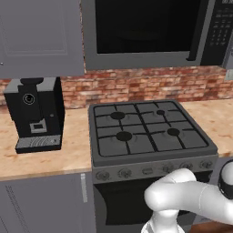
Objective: Pick the avocado from the sink and place it in the bowl. Then pick the bowl and place it in the microwave. Then close the microwave door and press the start button.
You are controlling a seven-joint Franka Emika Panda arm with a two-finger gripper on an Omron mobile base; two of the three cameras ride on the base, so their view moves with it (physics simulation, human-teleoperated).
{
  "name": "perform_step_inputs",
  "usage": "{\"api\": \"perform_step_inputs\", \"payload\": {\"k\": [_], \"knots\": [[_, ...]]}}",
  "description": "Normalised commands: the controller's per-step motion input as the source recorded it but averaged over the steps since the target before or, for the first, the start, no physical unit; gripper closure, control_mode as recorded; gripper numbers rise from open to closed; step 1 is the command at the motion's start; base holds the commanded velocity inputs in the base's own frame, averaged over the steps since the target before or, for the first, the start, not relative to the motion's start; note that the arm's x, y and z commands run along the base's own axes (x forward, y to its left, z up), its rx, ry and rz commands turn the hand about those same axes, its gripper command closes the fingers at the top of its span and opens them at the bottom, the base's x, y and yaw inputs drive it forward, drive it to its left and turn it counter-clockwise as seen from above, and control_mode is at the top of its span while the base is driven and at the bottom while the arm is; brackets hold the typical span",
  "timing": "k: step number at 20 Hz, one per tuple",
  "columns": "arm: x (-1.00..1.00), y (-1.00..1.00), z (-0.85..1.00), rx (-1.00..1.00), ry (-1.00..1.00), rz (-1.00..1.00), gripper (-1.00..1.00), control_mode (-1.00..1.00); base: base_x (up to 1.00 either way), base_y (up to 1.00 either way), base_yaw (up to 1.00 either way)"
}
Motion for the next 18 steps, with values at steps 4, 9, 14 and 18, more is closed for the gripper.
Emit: {"api": "perform_step_inputs", "payload": {"k": [4,9,14,18], "knots": [[0.18,-0.27,0.18,0.03,-0.05,-0.03,1.00,-1.00,0.00,0.00,0.00],[0.30,-0.04,0.06,0.00,-0.04,-0.01,1.00,-1.00,0.00,0.00,0.00],[0.29,-0.02,0.00,0.00,0.00,0.00,1.00,-1.00,0.00,0.00,0.00],[0.08,-0.21,0.00,0.02,-0.02,0.00,1.00,-1.00,0.00,0.00,0.00]]}}
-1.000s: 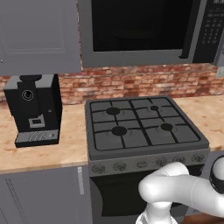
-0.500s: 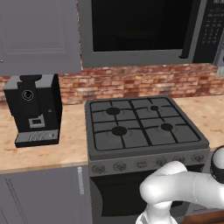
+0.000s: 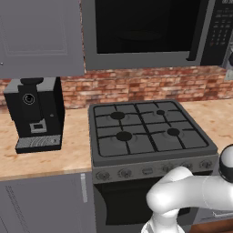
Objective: Pick the avocado from the sink and place it in the bowl. Then pick the bowl and place it in the microwave. Then close the microwave door and press the start button.
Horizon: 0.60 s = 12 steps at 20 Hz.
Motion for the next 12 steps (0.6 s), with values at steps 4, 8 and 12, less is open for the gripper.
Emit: {"api": "perform_step_inputs", "payload": {"k": [4,8,12], "knots": [[0.13,-0.26,0.00,0.03,0.00,0.00,1.00,-1.00,0.00,0.00,0.00],[0.16,-0.16,0.00,0.00,-0.01,0.00,1.00,-1.00,0.00,0.00,0.00],[0.18,0.00,0.00,0.00,-0.04,0.00,1.00,-1.00,0.00,0.00,0.00]]}}
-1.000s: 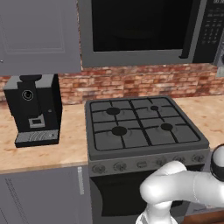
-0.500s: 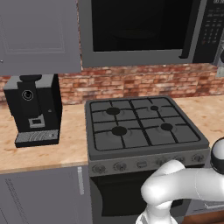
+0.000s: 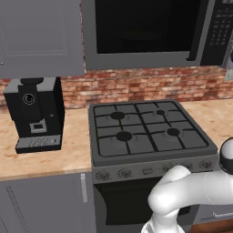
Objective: Pick the avocado from the sink and place it in the bowl. Then pick the bowl and place it in the microwave. Then close the microwave door and press the start button.
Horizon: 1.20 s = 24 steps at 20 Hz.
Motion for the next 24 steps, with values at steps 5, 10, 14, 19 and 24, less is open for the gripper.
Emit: {"api": "perform_step_inputs", "payload": {"k": [5,10,14,19,24], "knots": [[0.20,0.00,0.00,0.00,-0.03,0.00,1.00,-1.00,0.00,0.00,0.00],[0.18,0.00,-0.08,0.00,-0.01,0.00,1.00,-1.00,0.00,0.00,0.00],[0.26,0.00,-0.05,0.00,0.00,0.00,1.00,-1.00,0.00,0.00,0.00],[0.40,0.00,-0.02,0.00,0.00,0.00,1.00,-1.00,0.00,0.00,0.00],[0.36,-0.07,-0.03,0.00,0.00,0.00,1.00,-1.00,0.00,0.00,0.00]]}}
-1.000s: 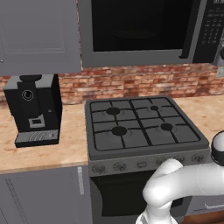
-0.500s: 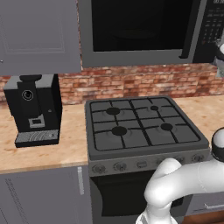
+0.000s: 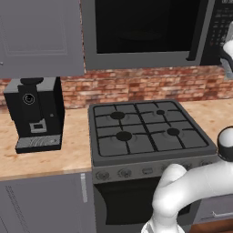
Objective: Pick the avocado from the sink and place it in the bowl. Then pick the bowl and place it in the microwave. Then close the microwave door and press the start button.
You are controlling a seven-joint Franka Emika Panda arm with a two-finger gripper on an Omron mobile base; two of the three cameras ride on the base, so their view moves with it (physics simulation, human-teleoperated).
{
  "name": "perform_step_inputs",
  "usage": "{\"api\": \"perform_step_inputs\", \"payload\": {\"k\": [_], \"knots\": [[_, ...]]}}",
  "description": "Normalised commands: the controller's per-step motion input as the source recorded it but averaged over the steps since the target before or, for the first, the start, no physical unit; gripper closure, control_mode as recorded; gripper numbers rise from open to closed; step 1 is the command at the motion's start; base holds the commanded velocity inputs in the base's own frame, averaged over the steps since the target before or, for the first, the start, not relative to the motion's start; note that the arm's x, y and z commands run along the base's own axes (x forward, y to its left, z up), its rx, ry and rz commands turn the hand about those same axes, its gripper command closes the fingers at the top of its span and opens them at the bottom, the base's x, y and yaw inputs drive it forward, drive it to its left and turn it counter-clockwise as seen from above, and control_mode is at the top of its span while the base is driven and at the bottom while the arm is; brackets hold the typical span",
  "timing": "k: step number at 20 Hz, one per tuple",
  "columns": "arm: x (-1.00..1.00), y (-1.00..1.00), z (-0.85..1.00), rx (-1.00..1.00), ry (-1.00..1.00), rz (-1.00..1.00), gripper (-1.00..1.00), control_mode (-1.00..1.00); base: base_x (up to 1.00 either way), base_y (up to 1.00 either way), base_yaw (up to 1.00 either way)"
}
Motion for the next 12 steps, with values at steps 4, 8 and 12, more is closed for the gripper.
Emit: {"api": "perform_step_inputs", "payload": {"k": [4,8,12], "knots": [[0.22,-0.22,-0.03,0.00,0.00,0.00,1.00,-1.00,0.00,0.00,0.00],[0.03,-0.19,-0.08,0.01,0.00,0.01,1.00,-1.00,0.00,0.00,0.00],[0.00,-0.09,-0.10,0.02,0.00,0.00,1.00,-1.00,0.00,0.00,0.00]]}}
